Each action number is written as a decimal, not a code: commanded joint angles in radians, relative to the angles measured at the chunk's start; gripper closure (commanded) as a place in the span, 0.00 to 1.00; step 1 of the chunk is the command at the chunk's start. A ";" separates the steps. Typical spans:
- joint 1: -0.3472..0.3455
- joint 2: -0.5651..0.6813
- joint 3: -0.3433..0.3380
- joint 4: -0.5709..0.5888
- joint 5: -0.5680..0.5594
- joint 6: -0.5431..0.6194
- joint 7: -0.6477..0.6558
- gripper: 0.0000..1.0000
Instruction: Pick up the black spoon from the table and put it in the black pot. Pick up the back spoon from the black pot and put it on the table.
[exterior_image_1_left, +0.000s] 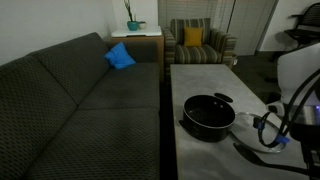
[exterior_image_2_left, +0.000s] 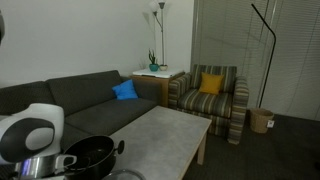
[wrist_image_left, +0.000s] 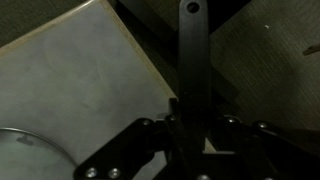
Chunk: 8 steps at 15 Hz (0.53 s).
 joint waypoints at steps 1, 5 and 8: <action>0.061 -0.151 -0.040 -0.118 -0.004 0.005 0.088 0.93; 0.111 -0.263 -0.061 -0.139 -0.018 -0.071 0.126 0.93; 0.166 -0.279 -0.089 -0.080 -0.052 -0.100 0.171 0.93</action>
